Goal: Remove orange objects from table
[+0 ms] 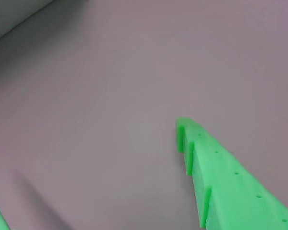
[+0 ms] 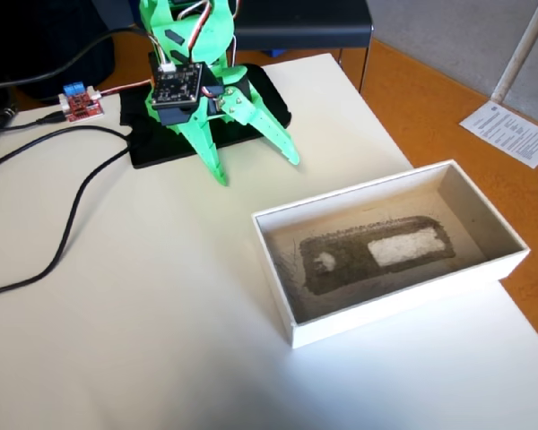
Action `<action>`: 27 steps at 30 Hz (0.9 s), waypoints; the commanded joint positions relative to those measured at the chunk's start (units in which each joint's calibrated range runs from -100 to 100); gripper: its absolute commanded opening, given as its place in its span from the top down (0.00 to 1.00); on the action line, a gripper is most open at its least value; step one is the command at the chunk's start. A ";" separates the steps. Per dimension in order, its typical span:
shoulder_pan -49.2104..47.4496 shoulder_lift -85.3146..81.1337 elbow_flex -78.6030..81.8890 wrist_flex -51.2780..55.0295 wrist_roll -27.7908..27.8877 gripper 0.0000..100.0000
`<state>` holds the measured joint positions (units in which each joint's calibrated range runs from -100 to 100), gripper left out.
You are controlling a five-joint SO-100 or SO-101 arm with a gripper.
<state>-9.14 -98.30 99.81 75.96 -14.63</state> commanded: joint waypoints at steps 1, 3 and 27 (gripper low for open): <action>-3.09 -0.27 -0.30 0.05 -0.44 0.58; -3.76 -0.35 -0.78 -0.03 4.88 0.58; 35.35 105.98 -108.82 -24.52 4.15 0.58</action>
<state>24.97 -2.23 5.67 50.42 -8.91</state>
